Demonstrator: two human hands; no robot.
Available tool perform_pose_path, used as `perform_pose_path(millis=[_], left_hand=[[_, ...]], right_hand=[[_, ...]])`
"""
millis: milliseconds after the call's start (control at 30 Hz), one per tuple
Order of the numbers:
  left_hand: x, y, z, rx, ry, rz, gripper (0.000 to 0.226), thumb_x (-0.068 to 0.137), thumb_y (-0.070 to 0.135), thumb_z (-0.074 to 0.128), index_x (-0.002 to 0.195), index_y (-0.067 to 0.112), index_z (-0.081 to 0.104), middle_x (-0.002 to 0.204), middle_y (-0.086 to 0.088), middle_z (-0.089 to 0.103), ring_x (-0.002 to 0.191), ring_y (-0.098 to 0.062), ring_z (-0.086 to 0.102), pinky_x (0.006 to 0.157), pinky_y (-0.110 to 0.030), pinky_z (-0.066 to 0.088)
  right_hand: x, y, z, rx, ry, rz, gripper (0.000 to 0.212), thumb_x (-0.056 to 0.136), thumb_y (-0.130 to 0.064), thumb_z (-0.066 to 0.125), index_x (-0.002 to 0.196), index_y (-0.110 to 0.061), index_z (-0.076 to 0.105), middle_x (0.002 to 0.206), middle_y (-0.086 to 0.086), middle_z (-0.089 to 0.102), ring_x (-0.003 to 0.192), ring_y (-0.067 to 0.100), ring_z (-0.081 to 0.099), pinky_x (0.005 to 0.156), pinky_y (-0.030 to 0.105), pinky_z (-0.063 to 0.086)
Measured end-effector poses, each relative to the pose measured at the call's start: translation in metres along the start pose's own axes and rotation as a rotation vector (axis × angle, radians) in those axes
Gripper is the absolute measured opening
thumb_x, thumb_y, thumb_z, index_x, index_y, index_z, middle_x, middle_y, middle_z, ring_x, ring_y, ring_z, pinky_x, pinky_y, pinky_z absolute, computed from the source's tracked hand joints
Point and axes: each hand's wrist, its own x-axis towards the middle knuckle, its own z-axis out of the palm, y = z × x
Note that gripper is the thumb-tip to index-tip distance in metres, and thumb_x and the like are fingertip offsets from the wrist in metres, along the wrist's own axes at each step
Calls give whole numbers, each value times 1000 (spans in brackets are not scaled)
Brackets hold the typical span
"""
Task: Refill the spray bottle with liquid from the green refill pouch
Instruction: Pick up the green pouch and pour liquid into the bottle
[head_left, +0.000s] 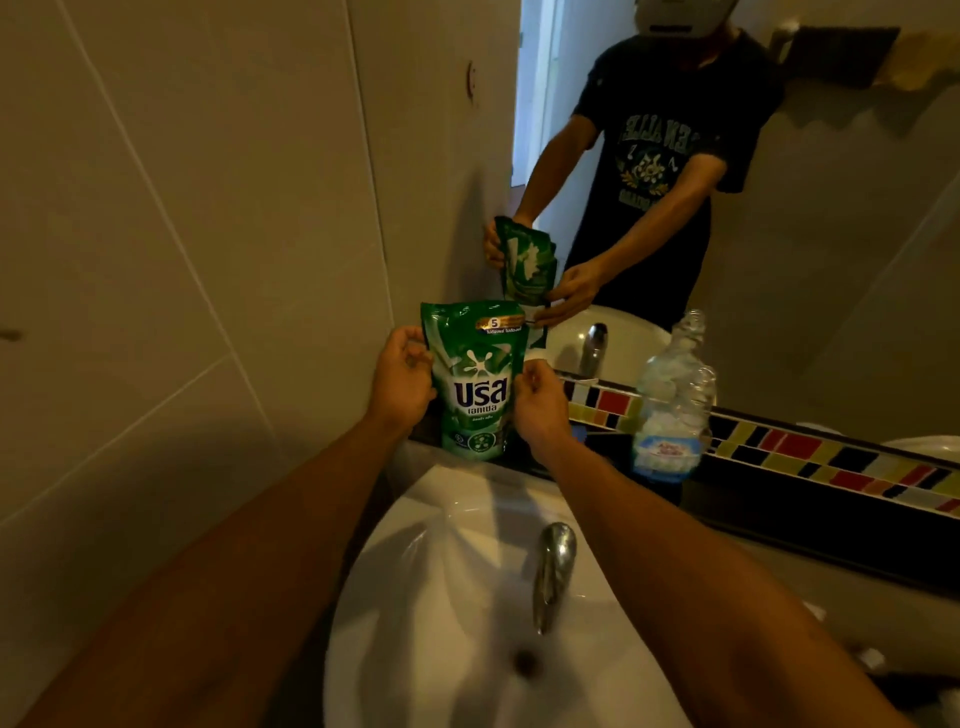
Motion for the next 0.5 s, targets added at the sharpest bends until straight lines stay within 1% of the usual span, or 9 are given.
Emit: perform_pose_path(millis=[67,100,167,233,267,333,400,433,500], left_hand=[[11,-14,-15,43,31,25,24,96,14,42,90,33,55,108,-24,65,99,-45,65,82,-64,55],[19,-23,-22,72,42,43,21,94,19,43,90,35,55,105,-22,66,99,-46,66,80,-67,55],[32,-38,-33,142,79,73,17,92,24,43,95,35,55,99,-14,68,95,-39,68,75,-65,56],[36,-35,-36,192,134,82,17,93,23,40,97,32,54,94,-8,68,89,-33,68,72,-60,58],[38,-33,-36,207,162,80,18,93,22,39,97,30,55,91,-7,68,87,-32,67,71,-58,58],[43,-33,-36,223,206,80,18,93,19,39,96,28,54,91,-6,67,85,-30,67,72,-56,58],[53,-42,-38,226,233,76,20,97,14,43,95,31,53,94,-1,65,89,-26,67,74,-54,60],[59,-46,-40,227,244,70,24,98,11,45,94,34,52,95,2,64,89,-24,67,75,-53,61],[70,-55,-41,248,268,68,28,98,6,47,95,34,53,94,5,62,88,-23,67,74,-53,61]], right_hand=[[7,0,20,13,-24,-1,14,106,-4,45,107,-8,58,106,16,69,101,31,67,93,51,59],[11,0,29,22,-36,3,15,106,-4,45,107,-10,59,106,16,70,100,30,67,92,51,60],[20,3,46,27,-50,20,17,107,-6,45,107,-15,59,106,14,70,99,29,68,89,50,61],[30,4,60,25,-49,33,17,107,-7,44,107,-17,58,105,10,69,98,27,67,82,43,59],[36,5,66,30,-43,33,17,107,-7,44,109,-15,59,106,10,69,99,27,68,82,42,59],[46,8,78,46,-40,38,20,108,-7,44,117,-12,60,113,11,70,105,27,69,87,43,61],[56,10,88,52,-42,45,23,108,-6,44,124,-11,60,118,10,70,107,23,68,88,39,60],[60,12,93,51,-40,45,23,108,-6,44,124,-11,60,116,9,70,105,22,68,86,37,60],[68,16,100,53,-39,52,22,107,-4,44,119,-13,61,111,5,70,104,22,68,89,38,60]])
